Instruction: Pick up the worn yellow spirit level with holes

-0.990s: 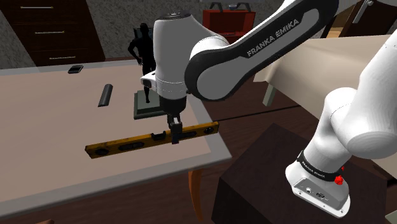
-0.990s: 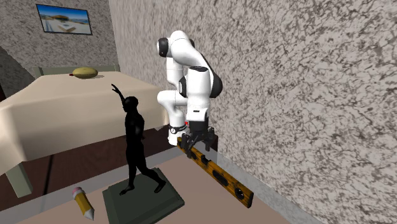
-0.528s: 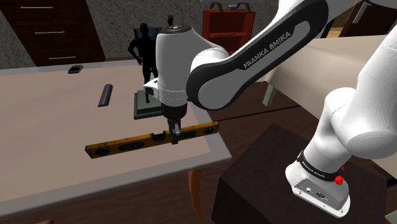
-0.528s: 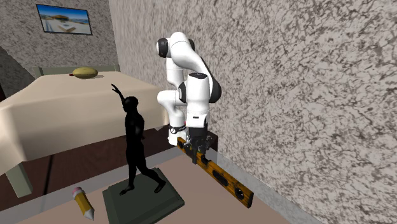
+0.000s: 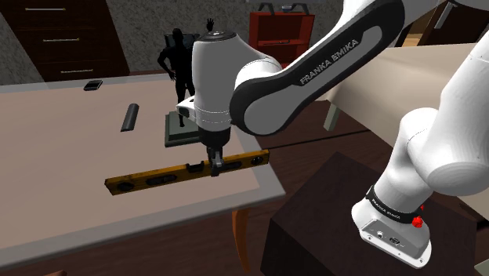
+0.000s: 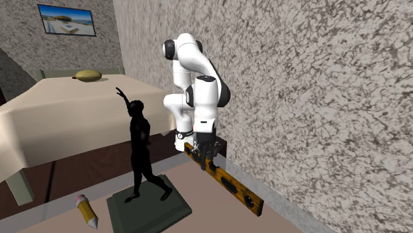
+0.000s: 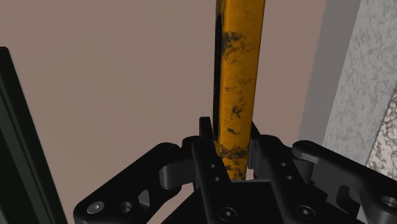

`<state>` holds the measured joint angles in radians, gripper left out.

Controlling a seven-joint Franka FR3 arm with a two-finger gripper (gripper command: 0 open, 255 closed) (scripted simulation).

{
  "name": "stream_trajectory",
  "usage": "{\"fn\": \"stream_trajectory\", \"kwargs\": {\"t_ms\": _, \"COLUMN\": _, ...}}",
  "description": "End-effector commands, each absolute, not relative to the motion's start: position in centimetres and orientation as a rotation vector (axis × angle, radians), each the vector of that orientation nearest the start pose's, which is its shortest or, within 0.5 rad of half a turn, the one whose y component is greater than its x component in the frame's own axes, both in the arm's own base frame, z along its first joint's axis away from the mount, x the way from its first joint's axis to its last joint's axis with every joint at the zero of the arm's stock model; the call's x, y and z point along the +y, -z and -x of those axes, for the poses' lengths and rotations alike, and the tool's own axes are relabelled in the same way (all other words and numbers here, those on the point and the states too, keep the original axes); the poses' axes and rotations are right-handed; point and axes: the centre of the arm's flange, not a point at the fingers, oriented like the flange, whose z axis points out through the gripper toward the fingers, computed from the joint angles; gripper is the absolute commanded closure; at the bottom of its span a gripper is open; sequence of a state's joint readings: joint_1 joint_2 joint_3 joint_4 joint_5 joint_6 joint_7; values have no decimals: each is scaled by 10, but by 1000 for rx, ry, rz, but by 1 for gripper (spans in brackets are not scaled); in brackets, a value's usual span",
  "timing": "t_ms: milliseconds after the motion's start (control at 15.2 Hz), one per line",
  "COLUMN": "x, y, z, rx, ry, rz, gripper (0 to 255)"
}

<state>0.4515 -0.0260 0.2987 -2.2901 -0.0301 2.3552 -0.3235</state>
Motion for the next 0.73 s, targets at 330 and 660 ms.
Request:
{"fn": "stream_trajectory", "kwargs": {"t_ms": 330, "x": 355, "y": -401, "z": -380, "rx": -1638, "ry": 146, "rz": 2688, "gripper": 255}}
{"fn": "stream_trajectory", "kwargs": {"t_ms": 660, "x": 355, "y": -427, "z": -380, "rx": -1638, "ry": 146, "rz": 2688, "gripper": 255}}
